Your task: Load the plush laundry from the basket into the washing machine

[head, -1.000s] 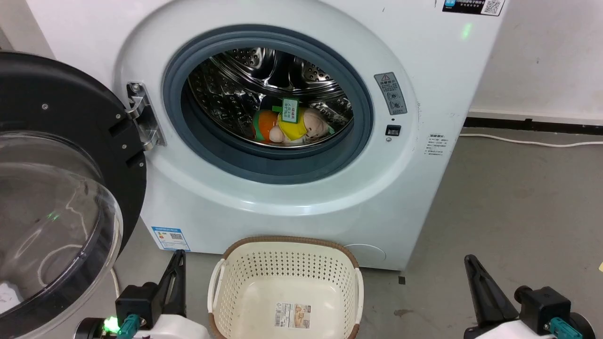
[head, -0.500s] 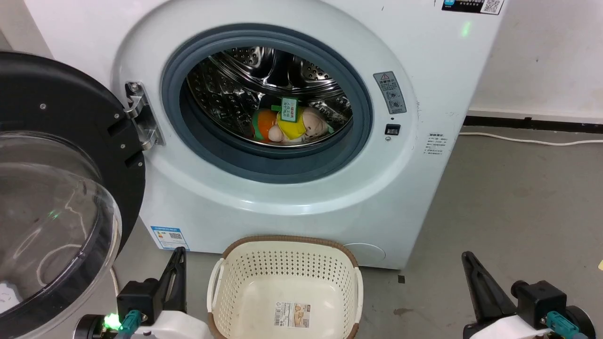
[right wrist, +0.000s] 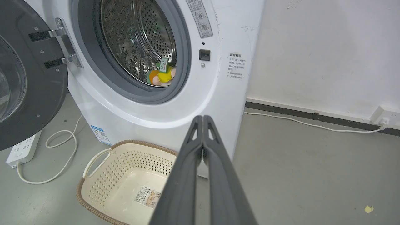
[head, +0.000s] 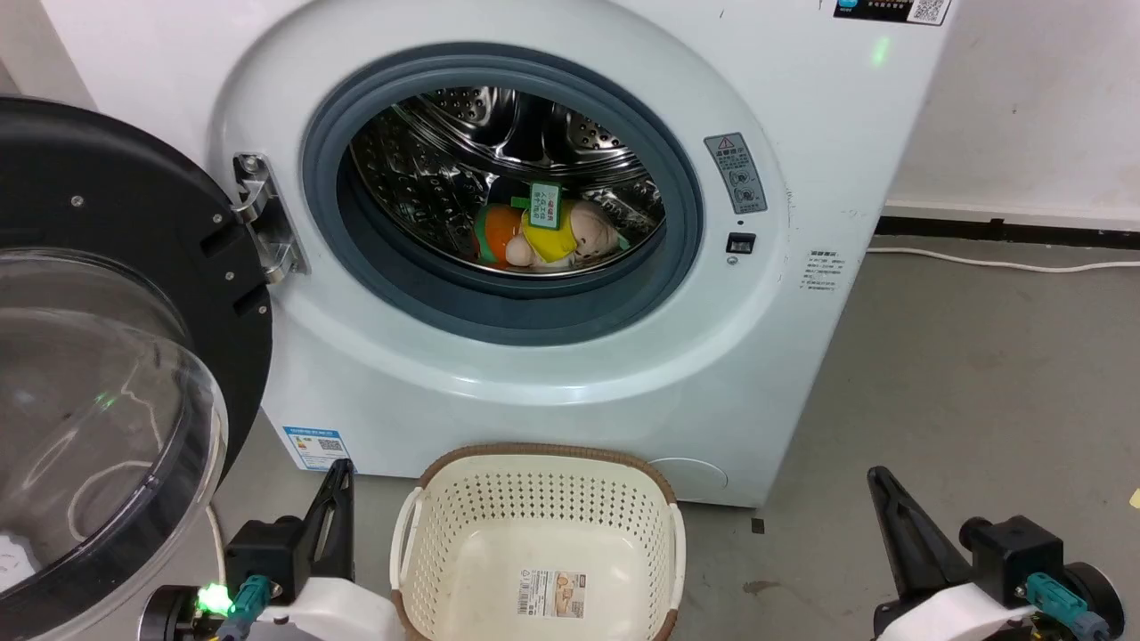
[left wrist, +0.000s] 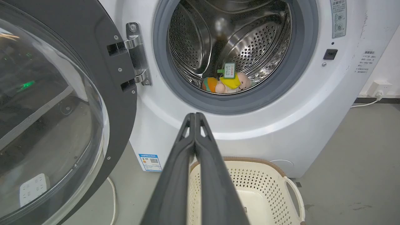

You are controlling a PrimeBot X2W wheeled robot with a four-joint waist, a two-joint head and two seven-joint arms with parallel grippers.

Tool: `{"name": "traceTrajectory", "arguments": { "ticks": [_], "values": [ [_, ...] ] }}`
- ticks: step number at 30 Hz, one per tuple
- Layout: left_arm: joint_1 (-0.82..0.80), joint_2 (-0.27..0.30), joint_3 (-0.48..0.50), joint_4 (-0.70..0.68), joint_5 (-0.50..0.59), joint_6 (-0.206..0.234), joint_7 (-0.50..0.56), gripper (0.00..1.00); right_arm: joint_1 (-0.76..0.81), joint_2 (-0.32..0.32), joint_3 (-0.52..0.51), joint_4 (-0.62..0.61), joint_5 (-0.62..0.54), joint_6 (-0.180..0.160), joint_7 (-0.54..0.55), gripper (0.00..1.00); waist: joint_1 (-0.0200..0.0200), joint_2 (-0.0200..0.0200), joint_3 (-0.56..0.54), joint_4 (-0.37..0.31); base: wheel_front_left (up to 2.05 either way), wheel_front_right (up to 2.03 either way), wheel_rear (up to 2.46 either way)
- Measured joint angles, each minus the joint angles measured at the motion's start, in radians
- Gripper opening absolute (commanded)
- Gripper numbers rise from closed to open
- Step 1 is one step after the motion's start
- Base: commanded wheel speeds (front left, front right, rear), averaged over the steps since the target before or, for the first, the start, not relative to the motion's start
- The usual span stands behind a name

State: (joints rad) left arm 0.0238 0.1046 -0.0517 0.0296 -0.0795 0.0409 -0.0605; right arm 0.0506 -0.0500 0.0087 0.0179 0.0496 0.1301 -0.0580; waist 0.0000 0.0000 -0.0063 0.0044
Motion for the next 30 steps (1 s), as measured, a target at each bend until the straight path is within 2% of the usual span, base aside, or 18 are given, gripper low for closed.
{"name": "traceTrajectory", "arguments": {
  "ticks": [30],
  "values": [
    [-0.008, -0.053, 0.047, -0.024, 0.077, -0.037, 0.06, 0.0, -0.038, 0.0, -0.006, -0.013, -0.042, 0.0, 0.057, 0.0, 0.0, 0.0, 0.006, -0.004, 0.0, 0.0, 0.0]
  ]
}}
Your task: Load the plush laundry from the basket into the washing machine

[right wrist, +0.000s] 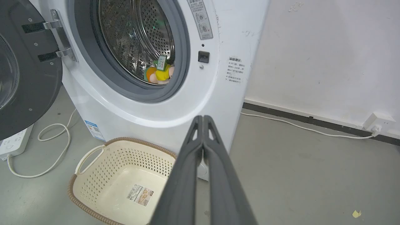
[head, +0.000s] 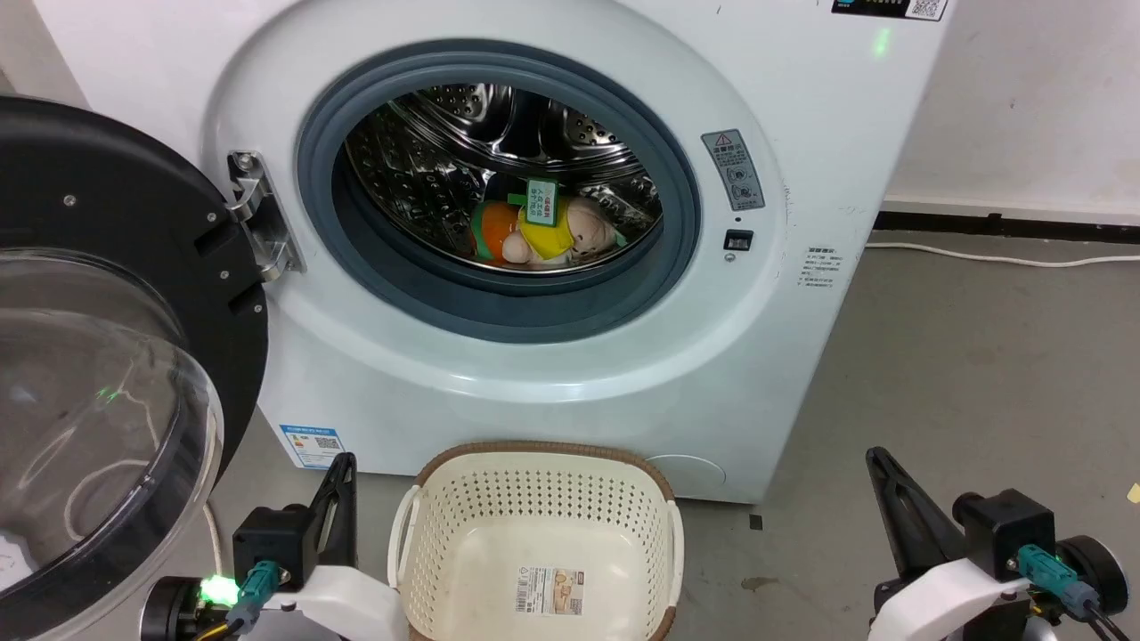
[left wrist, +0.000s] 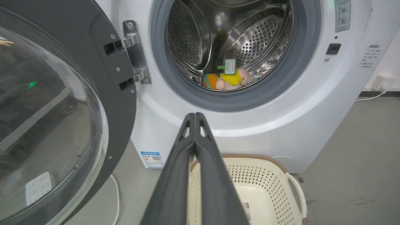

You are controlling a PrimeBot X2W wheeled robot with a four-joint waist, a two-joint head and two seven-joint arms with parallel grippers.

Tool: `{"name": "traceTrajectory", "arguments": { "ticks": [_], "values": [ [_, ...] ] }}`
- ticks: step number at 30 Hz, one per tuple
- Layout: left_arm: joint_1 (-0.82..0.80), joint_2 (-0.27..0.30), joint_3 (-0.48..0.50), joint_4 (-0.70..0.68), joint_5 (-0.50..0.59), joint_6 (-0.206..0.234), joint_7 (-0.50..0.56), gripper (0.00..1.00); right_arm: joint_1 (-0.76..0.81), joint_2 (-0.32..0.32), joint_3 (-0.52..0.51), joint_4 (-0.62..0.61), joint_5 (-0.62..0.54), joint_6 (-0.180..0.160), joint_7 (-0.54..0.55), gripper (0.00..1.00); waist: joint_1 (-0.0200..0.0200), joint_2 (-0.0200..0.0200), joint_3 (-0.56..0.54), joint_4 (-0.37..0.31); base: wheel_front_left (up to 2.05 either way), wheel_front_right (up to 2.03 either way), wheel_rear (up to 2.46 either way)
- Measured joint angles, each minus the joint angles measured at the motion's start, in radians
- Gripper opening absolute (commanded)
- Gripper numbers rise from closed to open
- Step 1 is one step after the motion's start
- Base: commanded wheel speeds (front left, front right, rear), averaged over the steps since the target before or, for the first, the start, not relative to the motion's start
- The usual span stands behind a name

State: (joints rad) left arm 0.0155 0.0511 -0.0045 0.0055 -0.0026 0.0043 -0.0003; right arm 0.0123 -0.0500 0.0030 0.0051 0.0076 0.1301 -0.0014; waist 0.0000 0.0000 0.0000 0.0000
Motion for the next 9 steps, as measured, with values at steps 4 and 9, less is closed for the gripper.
{"name": "traceTrajectory", "arguments": {
  "ticks": [4, 9],
  "values": [
    [0.0, 0.0, 0.002, -0.001, 0.0, 0.0, 0.0, 0.0, 0.0, 0.0, 0.0, 0.0, 0.0, 0.0, 0.0, 0.0, 0.0, 0.0, 0.0, 0.0, 0.0, 0.0, 0.0],
    [0.0, -0.001, 0.003, -0.001, 0.0, 0.0, 0.0, 0.0, 0.0, 0.0, 0.0, 0.0, 0.0, 0.0, 0.0, 0.0, 0.0, 0.0, 0.0, 0.0, 0.0, 0.0, 0.0]
  ]
}}
